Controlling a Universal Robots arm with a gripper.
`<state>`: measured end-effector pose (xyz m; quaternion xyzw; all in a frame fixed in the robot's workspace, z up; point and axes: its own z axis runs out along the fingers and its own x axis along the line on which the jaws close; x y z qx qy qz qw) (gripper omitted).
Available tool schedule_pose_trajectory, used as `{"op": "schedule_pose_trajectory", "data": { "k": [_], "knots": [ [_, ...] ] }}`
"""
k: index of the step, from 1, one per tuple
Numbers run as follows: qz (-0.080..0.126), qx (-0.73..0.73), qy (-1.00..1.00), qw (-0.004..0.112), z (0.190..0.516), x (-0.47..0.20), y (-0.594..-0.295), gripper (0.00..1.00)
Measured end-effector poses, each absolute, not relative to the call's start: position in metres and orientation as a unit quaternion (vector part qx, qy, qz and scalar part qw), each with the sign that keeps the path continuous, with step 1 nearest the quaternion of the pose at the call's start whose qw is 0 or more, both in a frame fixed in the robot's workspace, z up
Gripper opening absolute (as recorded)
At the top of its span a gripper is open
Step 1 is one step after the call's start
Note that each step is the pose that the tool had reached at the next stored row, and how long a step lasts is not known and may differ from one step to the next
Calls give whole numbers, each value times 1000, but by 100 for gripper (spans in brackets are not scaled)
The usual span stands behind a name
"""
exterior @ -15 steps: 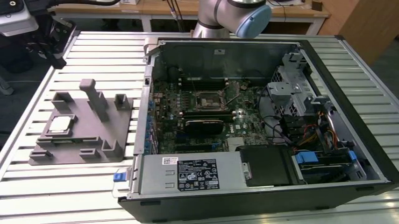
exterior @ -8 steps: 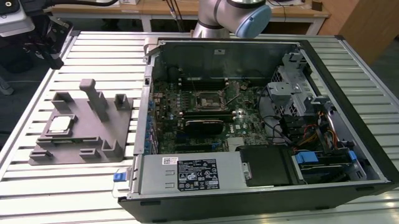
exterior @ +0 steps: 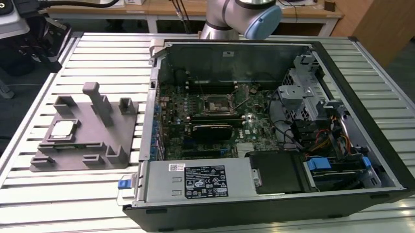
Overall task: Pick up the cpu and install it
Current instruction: 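Reach for the cpu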
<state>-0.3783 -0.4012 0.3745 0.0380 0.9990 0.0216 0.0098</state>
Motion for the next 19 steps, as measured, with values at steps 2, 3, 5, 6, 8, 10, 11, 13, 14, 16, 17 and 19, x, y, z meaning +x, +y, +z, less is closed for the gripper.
{"op": "schedule_pose_trajectory", "data": {
  "k": [2, 3, 5, 6, 8, 10, 11, 13, 14, 16, 17, 19],
  "knots": [
    [22, 38, 999, 10, 374, -381, -401, 11],
    [22, 38, 999, 10, 374, -382, -401, 11],
    [22, 38, 999, 10, 374, -384, -401, 11],
    [22, 38, 999, 10, 374, -385, -401, 11],
    [22, 38, 999, 10, 374, -387, -401, 11],
    [22, 38, 999, 10, 373, -389, -401, 11],
    [22, 38, 999, 10, 373, -390, -401, 11],
    [22, 38, 999, 10, 373, -392, -401, 11],
    [22, 38, 999, 10, 373, -393, -401, 11],
    [22, 38, 999, 10, 373, -396, -401, 11],
    [22, 38, 999, 10, 373, -398, -401, 11],
    [22, 38, 999, 10, 372, -401, -401, 11]
  ]
}}
